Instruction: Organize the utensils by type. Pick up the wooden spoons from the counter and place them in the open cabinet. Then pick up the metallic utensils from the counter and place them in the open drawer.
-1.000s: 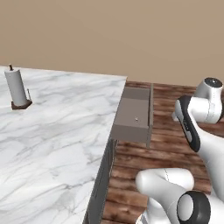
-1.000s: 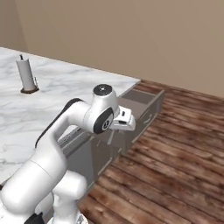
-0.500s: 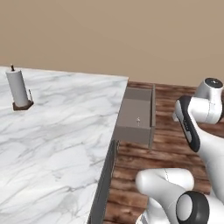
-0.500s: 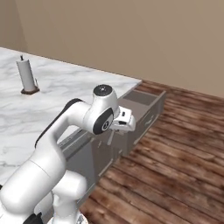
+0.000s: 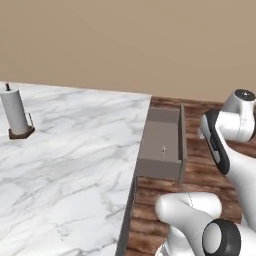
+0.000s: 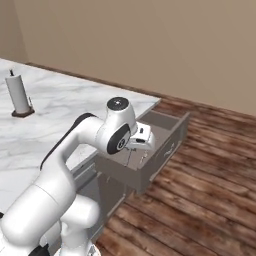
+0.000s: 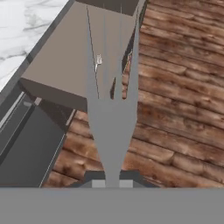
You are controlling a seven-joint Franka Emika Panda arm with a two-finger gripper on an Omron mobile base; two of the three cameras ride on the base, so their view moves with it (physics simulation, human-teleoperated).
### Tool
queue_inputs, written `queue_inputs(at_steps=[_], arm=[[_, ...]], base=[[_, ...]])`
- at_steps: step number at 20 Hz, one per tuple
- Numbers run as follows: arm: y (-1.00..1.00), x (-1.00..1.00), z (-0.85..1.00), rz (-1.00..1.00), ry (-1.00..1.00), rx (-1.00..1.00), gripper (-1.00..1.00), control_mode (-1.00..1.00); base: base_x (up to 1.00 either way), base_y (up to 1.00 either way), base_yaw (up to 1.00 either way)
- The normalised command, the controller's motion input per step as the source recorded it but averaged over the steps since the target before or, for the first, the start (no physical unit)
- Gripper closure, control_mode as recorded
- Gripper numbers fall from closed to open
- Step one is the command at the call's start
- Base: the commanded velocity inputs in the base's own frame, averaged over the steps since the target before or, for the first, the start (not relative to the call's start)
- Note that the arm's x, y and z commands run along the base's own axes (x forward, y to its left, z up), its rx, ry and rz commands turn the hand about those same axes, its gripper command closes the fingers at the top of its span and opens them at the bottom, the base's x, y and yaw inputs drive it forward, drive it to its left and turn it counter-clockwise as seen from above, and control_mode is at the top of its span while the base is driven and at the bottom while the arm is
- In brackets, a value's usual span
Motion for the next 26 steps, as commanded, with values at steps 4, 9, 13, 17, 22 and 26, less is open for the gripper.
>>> queue_inputs(at_steps=[4,9,13,17,22,26], arm=[[0.00,0.00,0.00,0.00,0.00,0.00,1.00,1.00],[0.00,0.00,0.00,0.00,0.00,0.00,1.00,1.00],[0.00,0.00,0.00,0.00,0.00,0.00,1.00,1.00],[0.00,0.00,0.00,0.00,0.00,0.00,1.00,1.00],[0.00,0.00,0.00,0.00,0.00,0.00,1.00,1.00],[0.00,0.00,0.00,0.00,0.00,0.00,1.00,1.00]], base=[[0.62,0.08,0.00],[0.59,0.03,0.00],[0.48,-0.05,0.00],[0.49,-0.04,0.00],[0.45,0.00,-0.01],[0.01,0.02,-0.04]])
